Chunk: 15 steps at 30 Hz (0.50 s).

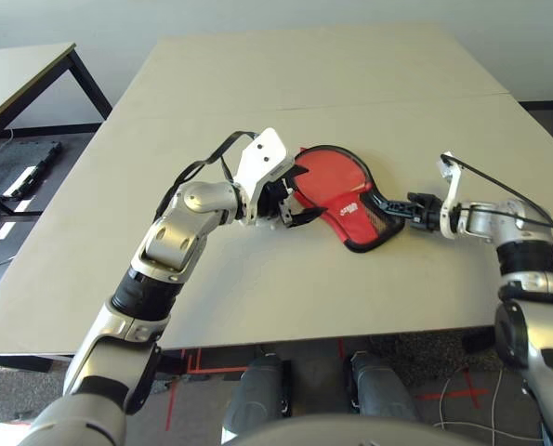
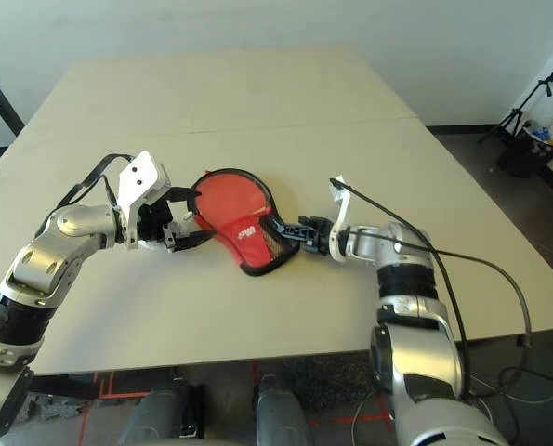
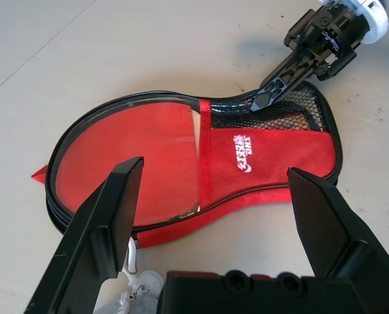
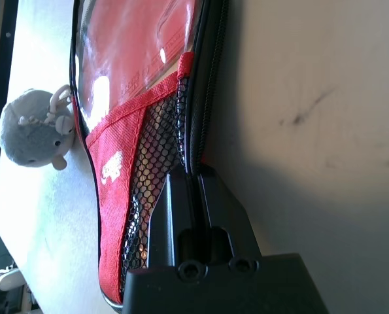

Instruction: Store the ping-pong paddle in its case and zip it.

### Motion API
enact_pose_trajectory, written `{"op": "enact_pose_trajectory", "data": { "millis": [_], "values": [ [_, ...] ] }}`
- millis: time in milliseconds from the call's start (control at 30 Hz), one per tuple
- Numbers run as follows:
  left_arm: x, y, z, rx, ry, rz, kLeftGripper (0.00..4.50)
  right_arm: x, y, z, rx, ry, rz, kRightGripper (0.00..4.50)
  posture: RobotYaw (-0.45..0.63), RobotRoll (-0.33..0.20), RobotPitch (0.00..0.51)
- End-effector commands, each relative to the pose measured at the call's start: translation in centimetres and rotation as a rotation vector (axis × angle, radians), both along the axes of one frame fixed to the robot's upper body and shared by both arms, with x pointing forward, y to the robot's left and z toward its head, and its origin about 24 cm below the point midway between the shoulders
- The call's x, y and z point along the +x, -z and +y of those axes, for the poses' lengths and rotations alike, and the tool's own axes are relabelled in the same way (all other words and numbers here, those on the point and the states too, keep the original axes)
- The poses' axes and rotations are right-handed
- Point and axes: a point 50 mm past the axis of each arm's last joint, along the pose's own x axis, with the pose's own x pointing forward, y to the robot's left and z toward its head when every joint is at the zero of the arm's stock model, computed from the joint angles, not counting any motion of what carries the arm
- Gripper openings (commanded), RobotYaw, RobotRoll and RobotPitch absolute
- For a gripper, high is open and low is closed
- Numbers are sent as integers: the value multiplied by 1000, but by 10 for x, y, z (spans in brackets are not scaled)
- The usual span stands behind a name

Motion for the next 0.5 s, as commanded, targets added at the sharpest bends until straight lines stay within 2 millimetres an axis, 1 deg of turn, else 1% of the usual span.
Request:
{"op": "enact_pose_trajectory", "data": {
  "millis": [33, 167, 300, 500],
  "values": [
    [1, 2, 3, 3, -10, 2, 4500, -22, 12, -5, -10, -8, 102, 36, 49, 0, 64],
    [2, 3, 4, 3, -15, -3, 4500, -41, 8, -13, -18, -27, 94, 36, 51, 0, 53],
    [2, 3, 3, -1, -16, -8, 4500, -57, 10, -25, -44, -39, 78, 36, 52, 0, 49],
    [3, 4, 2, -5, -16, -11, 4500, -69, 14, -32, -32, -27, 92, 36, 45, 0, 50]
  ]
}}
